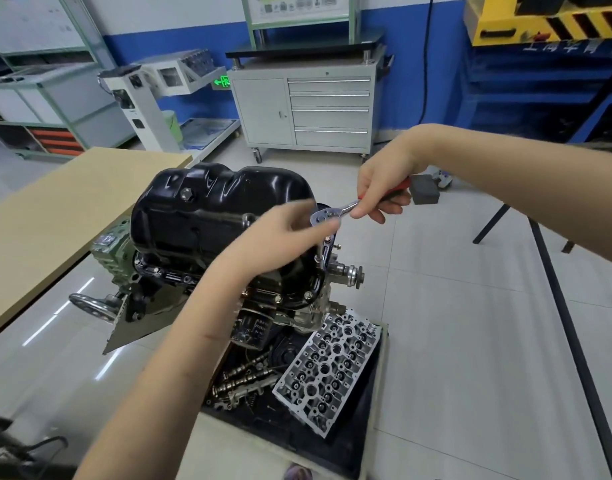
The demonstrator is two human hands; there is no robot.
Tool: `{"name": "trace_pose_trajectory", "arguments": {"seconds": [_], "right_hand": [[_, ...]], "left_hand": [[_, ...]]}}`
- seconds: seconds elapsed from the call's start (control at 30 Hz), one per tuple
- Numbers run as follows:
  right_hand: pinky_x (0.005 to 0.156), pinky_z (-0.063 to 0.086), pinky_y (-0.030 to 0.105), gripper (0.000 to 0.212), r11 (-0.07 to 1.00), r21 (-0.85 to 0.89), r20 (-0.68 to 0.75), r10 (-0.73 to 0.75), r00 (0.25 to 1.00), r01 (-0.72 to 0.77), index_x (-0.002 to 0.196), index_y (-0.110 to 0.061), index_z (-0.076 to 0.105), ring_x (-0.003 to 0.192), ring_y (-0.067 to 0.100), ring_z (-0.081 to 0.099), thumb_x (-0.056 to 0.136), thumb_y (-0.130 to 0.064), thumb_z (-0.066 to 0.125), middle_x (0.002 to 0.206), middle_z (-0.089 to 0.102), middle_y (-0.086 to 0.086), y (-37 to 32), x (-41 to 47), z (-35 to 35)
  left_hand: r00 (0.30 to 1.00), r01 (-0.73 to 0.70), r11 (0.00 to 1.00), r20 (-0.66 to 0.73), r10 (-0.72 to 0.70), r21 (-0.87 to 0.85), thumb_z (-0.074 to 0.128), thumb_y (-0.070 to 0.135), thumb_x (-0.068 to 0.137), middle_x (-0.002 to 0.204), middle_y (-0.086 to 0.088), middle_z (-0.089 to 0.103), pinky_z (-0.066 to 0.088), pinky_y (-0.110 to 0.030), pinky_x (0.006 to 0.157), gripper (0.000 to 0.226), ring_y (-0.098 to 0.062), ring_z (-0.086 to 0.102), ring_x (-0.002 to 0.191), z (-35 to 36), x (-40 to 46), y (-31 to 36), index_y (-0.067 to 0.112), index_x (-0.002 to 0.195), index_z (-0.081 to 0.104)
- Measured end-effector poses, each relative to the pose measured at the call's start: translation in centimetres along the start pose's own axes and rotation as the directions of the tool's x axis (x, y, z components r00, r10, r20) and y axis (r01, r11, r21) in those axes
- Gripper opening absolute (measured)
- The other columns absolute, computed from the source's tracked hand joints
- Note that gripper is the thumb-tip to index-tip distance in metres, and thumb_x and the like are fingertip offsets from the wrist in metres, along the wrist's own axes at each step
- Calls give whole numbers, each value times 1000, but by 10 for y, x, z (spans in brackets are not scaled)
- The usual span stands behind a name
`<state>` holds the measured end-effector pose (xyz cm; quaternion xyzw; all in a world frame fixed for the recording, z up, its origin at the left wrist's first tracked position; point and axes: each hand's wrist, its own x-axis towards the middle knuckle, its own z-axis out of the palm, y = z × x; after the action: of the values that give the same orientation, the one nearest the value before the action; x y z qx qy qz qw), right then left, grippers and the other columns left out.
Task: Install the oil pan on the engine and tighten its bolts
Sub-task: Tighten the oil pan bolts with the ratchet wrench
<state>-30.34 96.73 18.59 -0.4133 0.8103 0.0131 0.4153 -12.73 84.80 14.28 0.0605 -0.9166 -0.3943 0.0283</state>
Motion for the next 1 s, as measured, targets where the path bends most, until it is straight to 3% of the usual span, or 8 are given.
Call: {"name": "trace_pose_trajectory", "arguments": {"seconds": [0.07,0.13,0.2,0.3,0.5,0.67,0.8,1.0], "right_hand": [[40,36,17,43,1000,-14,-5,-11,1000,11,66,-10,62,36,10,44,74,-52,56,44,53,-2,-2,2,-1],[40,38,17,38,999,-52,39,2,999,0,70,-9,62,37,10,47,86,-42,52,47,58,-2,-6,3,-4],[44,43,16,32,996,-75,157,69,985,-58,81,-11,65,43,11,56,91,-37,48,63,69,3,-9,3,-6],[52,51,20,29,996,-19,366,90,926,-89,95,-14,64,61,16,67,95,-28,39,80,73,7,-10,4,-5],[37,41,14,25,941,333,338,-178,924,60,73,-4,47,33,12,52,76,-28,47,41,57,2,3,-5,26],[31,25,9,21,516,833,-43,-300,953,200,66,-8,40,27,4,28,76,-24,48,32,32,-6,18,-19,85],[31,20,11,24,269,919,-225,-242,944,288,63,-11,41,29,4,24,76,-27,53,34,29,-7,-3,-24,124],[33,25,14,30,-228,894,-394,8,919,385,63,-14,42,29,8,29,91,-20,50,34,31,-7,-79,-6,187]], "left_hand": [[989,0,1000,-145,1,6,43,60,87,88,8,62,39,-16,69,39,-9,57,87,4,14,14,27,95,62],[982,45,969,-187,1,242,29,58,92,70,1,60,36,-27,60,55,-21,57,75,25,30,30,18,68,57],[968,63,889,-245,57,454,22,57,93,68,-3,63,33,-29,61,63,-25,56,71,44,39,36,14,62,55],[954,-2,859,-256,155,511,24,57,93,55,0,53,28,-30,54,61,-25,51,65,46,40,28,16,55,49],[954,-190,789,-79,288,584,27,50,96,46,5,38,22,-26,47,60,-21,42,60,36,40,24,11,62,57],[936,-324,784,60,347,530,31,43,98,44,3,38,22,-32,49,58,-10,36,45,29,53,31,17,46,34],[900,-394,818,-2,435,418,24,47,90,55,-12,60,40,-38,61,64,-26,54,56,28,51,23,1,55,53],[910,-386,915,-116,399,116,32,35,90,33,8,45,37,-24,52,54,-3,46,38,19,40,5,3,52,54]]}}
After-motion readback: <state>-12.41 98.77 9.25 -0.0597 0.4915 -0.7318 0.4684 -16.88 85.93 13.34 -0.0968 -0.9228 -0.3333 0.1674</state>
